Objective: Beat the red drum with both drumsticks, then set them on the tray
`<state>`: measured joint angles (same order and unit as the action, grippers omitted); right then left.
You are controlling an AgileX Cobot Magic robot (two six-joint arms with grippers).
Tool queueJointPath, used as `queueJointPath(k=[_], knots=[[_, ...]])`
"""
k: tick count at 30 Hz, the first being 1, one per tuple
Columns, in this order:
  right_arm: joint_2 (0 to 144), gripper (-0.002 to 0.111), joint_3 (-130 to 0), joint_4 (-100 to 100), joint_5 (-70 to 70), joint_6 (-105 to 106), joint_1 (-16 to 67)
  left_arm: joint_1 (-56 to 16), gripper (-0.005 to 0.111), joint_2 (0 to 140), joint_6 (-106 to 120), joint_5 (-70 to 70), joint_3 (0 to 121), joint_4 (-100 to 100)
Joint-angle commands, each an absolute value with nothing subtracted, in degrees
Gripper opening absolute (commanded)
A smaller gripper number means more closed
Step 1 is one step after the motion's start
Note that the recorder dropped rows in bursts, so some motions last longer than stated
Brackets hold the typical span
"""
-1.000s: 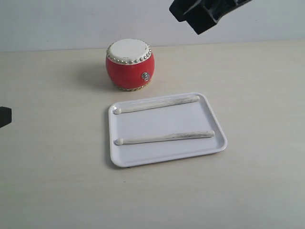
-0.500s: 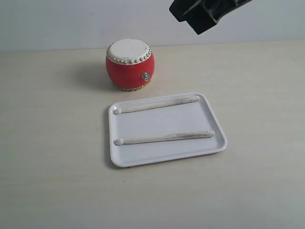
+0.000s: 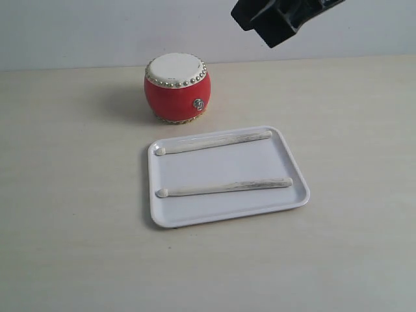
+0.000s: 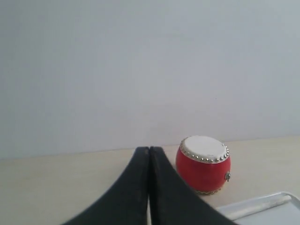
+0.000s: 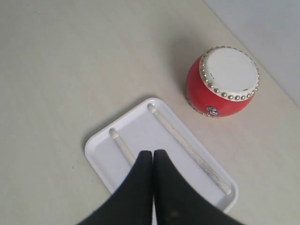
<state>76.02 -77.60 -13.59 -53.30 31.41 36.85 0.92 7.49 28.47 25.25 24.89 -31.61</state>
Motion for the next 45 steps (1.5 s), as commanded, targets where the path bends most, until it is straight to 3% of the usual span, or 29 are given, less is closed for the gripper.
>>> queueJointPath(k=[1,27,38,45], knots=[[75.7,0.0,-77.5,-13.6,-53.3,31.3,36.8,1.0,0.0,3.5,28.6,25.1,24.8,-31.4],[75.7,0.0,-77.5,-13.6,-53.2,31.3,36.8,1.0,0.0,0.0,27.1,25.1,24.3,-29.3],[75.7,0.0,-77.5,-13.6,-53.2,31.3,36.8,1.0,0.0,0.0,-18.4,25.1,13.7,11.6],[75.7,0.0,-77.5,-13.6,-53.2,31.3,36.8,1.0,0.0,0.0,-24.4,22.9,8.5,15.6]])
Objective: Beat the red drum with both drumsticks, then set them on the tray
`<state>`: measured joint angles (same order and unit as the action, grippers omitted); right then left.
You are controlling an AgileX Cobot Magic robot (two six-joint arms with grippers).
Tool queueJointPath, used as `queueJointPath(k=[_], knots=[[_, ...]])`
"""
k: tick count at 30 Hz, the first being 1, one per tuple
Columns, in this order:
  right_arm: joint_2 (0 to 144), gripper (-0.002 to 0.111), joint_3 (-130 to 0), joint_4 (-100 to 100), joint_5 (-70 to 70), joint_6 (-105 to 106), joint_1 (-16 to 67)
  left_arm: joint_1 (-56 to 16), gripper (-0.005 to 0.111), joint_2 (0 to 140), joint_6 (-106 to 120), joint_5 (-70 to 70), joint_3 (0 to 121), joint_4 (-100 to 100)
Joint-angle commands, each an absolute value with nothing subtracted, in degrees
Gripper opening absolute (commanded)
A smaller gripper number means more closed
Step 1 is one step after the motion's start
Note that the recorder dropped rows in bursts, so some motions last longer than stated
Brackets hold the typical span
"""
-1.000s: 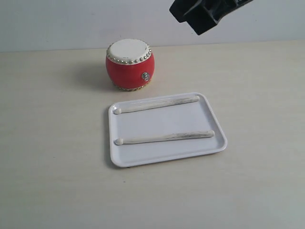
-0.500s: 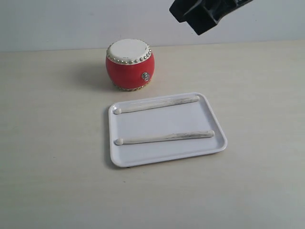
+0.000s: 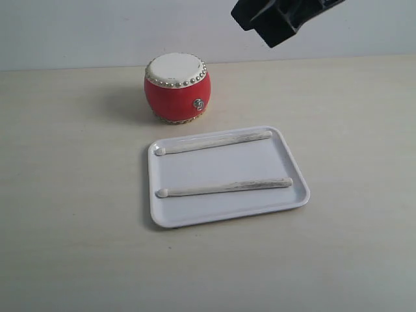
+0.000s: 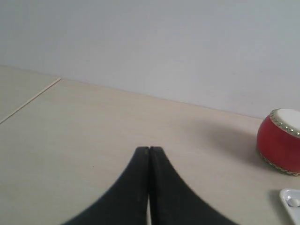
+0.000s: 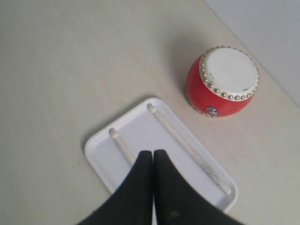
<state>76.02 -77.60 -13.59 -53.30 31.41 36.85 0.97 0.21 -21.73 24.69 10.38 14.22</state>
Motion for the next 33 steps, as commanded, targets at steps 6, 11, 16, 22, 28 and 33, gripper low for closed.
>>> queueJointPath(k=[6,11,16,22,28,33], knots=[[75.7,0.0,-77.5,-13.6,-53.2,31.3,36.8,1.0,0.0,0.0,-24.4,22.5,4.2,14.2],[75.7,0.0,-77.5,-13.6,-53.1,31.3,36.8,1.0,0.0,0.0,-24.4,18.3,0.0,10.7],[75.7,0.0,-77.5,-13.6,-53.1,31.3,36.8,1.0,0.0,0.0,-24.4,20.4,0.0,7.8],[75.7,0.0,-77.5,-13.6,-53.1,31.3,36.8,1.0,0.0,0.0,-24.4,20.5,0.0,7.8],[75.7,0.0,-77.5,-13.6,-53.1,31.3,36.8,1.0,0.0,0.0,-24.4,20.5,0.0,7.9],[75.7,0.0,-77.5,-13.6,-53.1,31.3,36.8,1.0,0.0,0.0,-24.3,20.5,0.0,8.3]])
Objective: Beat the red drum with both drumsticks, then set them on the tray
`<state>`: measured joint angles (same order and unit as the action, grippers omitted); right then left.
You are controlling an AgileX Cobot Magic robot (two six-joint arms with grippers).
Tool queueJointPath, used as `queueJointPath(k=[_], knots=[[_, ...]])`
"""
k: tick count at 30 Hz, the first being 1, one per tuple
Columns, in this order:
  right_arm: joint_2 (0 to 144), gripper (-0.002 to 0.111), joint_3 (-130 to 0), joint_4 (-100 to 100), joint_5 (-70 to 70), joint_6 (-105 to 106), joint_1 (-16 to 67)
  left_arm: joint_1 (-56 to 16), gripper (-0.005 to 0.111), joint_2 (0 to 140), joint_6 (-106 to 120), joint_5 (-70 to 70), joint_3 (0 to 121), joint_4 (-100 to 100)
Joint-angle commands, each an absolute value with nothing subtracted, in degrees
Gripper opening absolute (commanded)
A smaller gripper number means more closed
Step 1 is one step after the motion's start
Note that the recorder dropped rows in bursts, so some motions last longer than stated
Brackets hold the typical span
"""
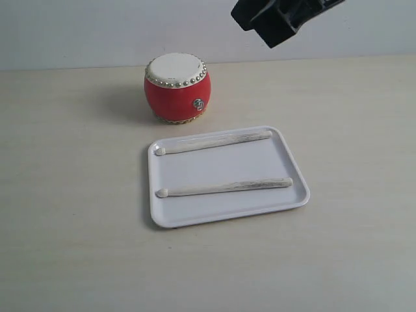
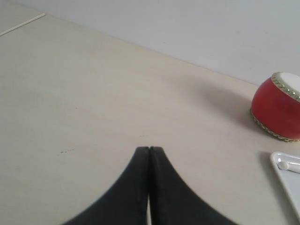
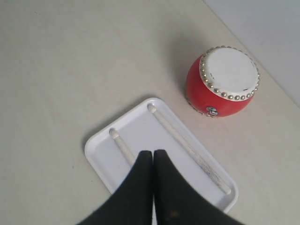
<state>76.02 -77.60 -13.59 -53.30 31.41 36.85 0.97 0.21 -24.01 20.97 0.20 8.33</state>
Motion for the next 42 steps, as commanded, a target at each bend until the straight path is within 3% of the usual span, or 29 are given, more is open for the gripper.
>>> queueJointPath(k=[1,27,34,42], knots=[[75.7,0.0,-77.5,-13.6,-52.7,31.3,36.8,1.0,0.0,0.0,-24.3,20.5,0.0,8.3],[75.4,0.0,-76.8,-12.3,-53.3,27.4,36.8,1.0,0.0,0.0,-24.3,20.5,0.0,8.3],[65.4,0.0,-62.6,-14.5,-39.2,25.4,35.1,1.0,0.0,0.0,-24.3,20.5,0.0,8.3],[49.5,0.0,-39.2,-19.7,-22.6,25.3,23.3,1.0,0.0,0.0,-24.3,20.5,0.0,8.3]])
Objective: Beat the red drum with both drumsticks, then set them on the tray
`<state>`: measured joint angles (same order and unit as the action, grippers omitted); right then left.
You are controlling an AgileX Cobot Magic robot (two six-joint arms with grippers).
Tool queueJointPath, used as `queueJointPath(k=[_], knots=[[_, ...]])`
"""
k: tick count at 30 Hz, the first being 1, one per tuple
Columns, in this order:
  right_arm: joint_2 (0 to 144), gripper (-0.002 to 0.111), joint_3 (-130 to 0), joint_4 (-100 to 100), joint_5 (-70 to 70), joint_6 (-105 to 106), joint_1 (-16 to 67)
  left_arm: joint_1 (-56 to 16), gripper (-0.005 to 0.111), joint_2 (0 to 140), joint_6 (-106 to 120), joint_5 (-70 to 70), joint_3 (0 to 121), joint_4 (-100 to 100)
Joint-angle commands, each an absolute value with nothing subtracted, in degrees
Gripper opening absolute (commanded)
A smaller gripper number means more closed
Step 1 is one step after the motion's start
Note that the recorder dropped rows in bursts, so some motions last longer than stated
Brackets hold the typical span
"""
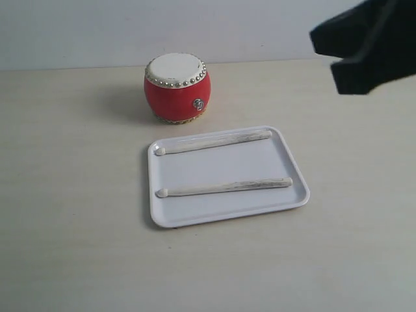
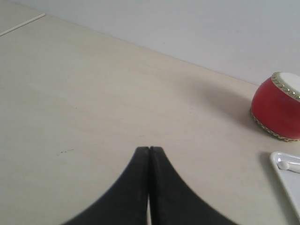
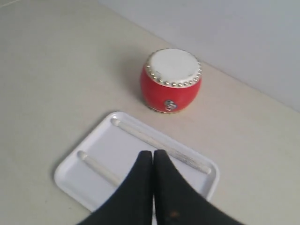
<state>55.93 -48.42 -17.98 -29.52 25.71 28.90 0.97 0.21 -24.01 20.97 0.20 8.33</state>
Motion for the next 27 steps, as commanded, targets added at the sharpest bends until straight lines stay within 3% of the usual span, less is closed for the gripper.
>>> queueJointPath(k=[1,11,20,27], knots=[[47.5,0.0,-36.5,-19.6,-21.6,25.3,21.5,1.0,0.0,0.0,-24.3,20.5,0.0,8.3],[27.0,0.0,-14.1,-17.8,-14.3,25.3,9.7,1.0,0.0,0.0,-24.3,20.5,0.0,8.4],[9.2,0.0,-3.0,-17.9,-12.0,15.1,7.2,1.0,0.0,0.0,-24.3,20.5,0.0,8.5],[4.5,0.0,0.0,-17.9,-11.1,10.2,7.2,1.0,0.0,0.0,-24.3,20.5,0.0,8.5]])
